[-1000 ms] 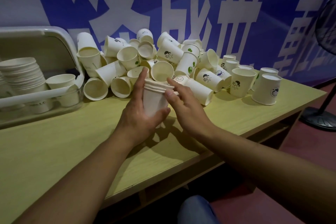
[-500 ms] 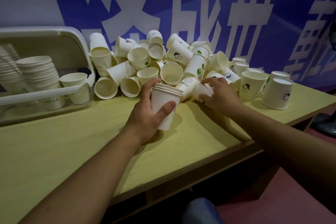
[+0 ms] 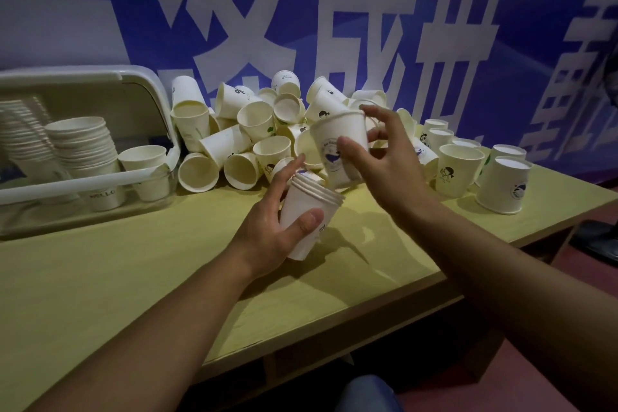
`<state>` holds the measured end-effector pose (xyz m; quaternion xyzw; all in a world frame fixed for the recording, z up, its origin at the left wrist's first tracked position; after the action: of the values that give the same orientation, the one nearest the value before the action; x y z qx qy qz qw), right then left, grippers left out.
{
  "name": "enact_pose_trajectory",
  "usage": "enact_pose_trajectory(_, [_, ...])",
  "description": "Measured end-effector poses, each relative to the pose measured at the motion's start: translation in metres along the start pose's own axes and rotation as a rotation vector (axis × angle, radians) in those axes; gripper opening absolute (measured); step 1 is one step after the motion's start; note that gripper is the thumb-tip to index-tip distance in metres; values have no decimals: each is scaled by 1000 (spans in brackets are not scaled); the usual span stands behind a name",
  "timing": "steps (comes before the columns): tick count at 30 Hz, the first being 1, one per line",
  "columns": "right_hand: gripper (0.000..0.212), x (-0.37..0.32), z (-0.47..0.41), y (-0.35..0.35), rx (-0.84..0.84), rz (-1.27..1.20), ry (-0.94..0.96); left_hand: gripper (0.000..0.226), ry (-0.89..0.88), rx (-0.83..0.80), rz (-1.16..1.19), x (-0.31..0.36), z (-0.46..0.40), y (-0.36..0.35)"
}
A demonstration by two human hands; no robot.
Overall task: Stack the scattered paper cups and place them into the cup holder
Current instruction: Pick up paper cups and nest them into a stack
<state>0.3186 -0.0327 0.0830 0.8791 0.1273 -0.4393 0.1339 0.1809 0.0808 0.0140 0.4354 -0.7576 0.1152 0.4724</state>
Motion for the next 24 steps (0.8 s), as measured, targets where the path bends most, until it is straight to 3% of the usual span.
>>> enact_pose_trajectory(5, [44, -12, 27, -40, -54, -165, -63, 94, -34, 108, -36, 10, -6, 18])
enact_pose_trajectory(8, [31, -14, 38, -69, -79, -202, -62, 91, -31, 204, -68, 8, -3, 49])
enact_pose_trajectory(17, [38, -55, 73, -215, -496, -327, -179, 55, 44, 571, -402, 6, 10, 212])
enact_pose_trajectory(24, [35, -26, 102, -282, -723, -255, -243, 58, 28, 860, -457, 26, -22, 309])
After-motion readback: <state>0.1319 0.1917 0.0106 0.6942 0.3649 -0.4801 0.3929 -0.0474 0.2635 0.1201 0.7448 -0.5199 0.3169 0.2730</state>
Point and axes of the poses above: each hand's wrist, its own z-axis away from the middle knuckle, its own y-axis out of the back of the hand, x = y × z, the point moved 7 cm from there along -z, towards the middle knuckle, and after that the axes turned 14 degrees about x, right-handed, at the moved point
